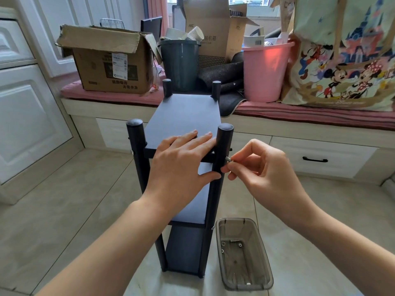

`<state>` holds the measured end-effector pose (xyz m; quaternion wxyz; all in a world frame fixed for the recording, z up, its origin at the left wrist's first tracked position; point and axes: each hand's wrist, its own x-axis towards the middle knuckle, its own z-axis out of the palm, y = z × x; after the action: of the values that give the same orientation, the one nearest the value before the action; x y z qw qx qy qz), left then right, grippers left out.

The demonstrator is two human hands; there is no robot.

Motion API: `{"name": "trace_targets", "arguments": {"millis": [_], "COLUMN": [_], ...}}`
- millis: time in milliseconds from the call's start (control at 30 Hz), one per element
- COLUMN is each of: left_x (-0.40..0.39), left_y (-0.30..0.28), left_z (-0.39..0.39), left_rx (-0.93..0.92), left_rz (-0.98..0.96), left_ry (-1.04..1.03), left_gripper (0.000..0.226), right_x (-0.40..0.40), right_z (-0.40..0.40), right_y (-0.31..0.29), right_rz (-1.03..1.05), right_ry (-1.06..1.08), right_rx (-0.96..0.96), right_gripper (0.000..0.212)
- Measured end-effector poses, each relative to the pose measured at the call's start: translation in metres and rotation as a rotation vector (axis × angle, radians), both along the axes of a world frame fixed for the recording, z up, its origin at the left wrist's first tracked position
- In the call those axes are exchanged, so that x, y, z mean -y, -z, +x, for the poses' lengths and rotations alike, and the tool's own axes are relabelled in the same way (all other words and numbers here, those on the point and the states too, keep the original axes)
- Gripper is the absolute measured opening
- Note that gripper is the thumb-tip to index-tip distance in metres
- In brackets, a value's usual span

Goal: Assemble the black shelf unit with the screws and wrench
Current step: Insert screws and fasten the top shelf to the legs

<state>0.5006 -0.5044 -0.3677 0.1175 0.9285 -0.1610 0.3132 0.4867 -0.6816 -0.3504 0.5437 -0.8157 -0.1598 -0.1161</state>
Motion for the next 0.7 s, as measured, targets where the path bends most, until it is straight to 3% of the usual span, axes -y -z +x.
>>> {"name": "trace_targets", "arguments": {"millis": [300,700], "left_x": [-0.001,0.000], "left_y": [-0.002,-0.002], "left_z": [-0.001,-0.002], "left_rx": [-0.028,-0.031], "left_rz": [-0.013,-0.020], "left_ry": [0.012,0.023], "left_gripper": [0.073,0.073], "right_x": [0.005,0.006], "right_z": [0.005,0.011], "right_y": [0.000,0.003], "right_rz": [0.131,0.086], "right_ry": [-0.062,-0.052], "right_rx": [-0.104,-0.020], "right_gripper": [0.011,0.006]}}
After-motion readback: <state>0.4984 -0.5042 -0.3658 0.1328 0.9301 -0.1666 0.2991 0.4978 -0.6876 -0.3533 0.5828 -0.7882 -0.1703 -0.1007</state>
